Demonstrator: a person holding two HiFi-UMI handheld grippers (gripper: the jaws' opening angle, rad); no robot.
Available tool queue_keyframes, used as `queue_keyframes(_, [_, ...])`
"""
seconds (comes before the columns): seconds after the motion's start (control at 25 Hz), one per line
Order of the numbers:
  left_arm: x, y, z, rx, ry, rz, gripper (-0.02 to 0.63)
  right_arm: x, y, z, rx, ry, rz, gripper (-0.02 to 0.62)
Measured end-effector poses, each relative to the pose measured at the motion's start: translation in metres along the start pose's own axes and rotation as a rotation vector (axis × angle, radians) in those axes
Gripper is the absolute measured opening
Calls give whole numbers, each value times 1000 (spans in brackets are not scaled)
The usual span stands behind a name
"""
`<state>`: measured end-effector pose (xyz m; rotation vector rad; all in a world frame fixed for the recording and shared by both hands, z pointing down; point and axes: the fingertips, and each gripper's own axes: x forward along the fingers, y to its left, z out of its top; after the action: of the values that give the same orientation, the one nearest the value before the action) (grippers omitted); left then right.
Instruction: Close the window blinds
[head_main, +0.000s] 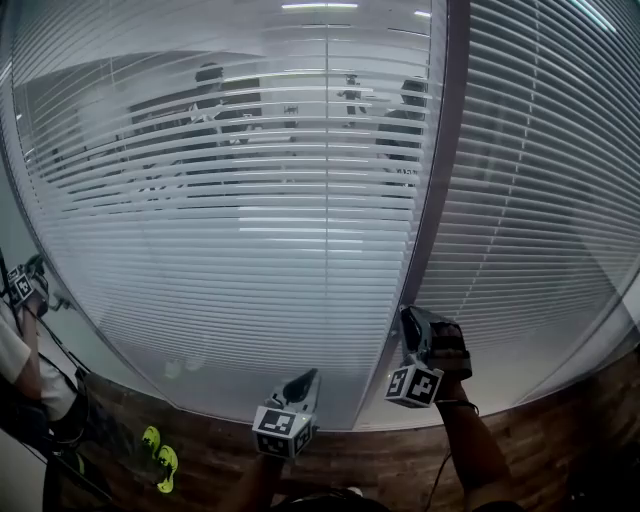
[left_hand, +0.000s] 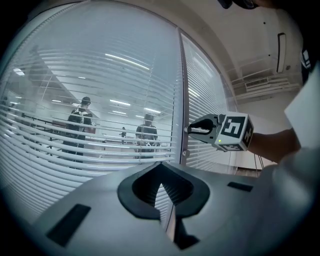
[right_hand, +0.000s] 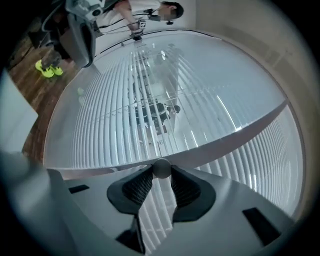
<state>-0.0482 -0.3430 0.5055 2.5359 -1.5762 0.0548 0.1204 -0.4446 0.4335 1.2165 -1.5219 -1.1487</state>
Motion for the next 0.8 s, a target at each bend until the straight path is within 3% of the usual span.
queue_keyframes(0.2, [-2, 3, 0, -8, -3, 7, 0, -2, 1, -2, -159, 41, -10, 120])
queue_keyframes(0.56, [-1, -3, 4, -12, -12, 1, 0, -1, 3, -1, -146, 54, -41, 120])
queue_keyframes(0.64, [-2, -3, 3, -6, -11, -1, 0, -2, 2, -3, -62, 40, -34, 121])
queue_keyframes(0.8, [-4, 4, 0, -12, -8, 9, 0, -10, -6, 0, 281, -36, 16, 123])
